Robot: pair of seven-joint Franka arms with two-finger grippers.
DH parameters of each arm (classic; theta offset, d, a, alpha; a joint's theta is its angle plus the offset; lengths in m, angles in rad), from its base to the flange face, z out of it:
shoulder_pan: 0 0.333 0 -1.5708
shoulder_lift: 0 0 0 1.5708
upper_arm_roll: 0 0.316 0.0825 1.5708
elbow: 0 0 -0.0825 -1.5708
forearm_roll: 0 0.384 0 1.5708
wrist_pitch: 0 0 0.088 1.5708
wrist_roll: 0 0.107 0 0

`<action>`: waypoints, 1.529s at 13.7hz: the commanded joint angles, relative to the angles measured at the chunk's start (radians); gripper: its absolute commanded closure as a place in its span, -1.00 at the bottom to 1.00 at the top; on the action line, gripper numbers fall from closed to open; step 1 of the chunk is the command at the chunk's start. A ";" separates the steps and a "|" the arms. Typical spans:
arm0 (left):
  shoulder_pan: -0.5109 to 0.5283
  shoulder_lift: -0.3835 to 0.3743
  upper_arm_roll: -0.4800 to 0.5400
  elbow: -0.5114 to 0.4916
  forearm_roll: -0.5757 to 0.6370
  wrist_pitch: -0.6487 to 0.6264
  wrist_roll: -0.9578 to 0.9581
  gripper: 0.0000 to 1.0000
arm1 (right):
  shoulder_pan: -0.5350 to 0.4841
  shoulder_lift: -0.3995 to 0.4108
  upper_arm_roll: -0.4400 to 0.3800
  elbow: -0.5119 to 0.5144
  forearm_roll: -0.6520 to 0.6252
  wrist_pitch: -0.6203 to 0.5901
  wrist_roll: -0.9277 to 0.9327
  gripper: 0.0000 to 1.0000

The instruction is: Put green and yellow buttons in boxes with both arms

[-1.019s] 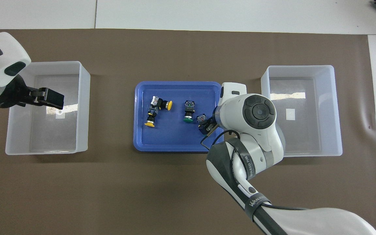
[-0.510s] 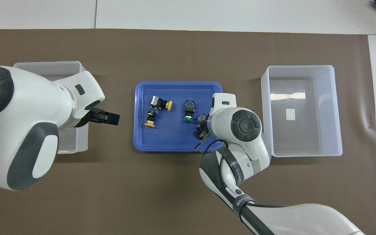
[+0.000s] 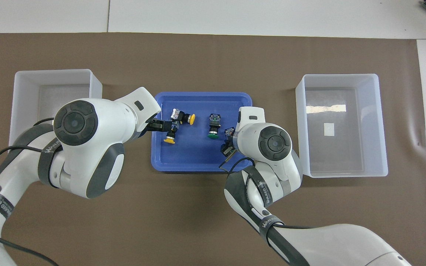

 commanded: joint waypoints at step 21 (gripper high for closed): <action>-0.073 0.184 0.010 -0.066 -0.018 0.205 -0.016 1.00 | -0.503 -0.068 -0.012 0.031 0.015 -0.128 -0.514 0.85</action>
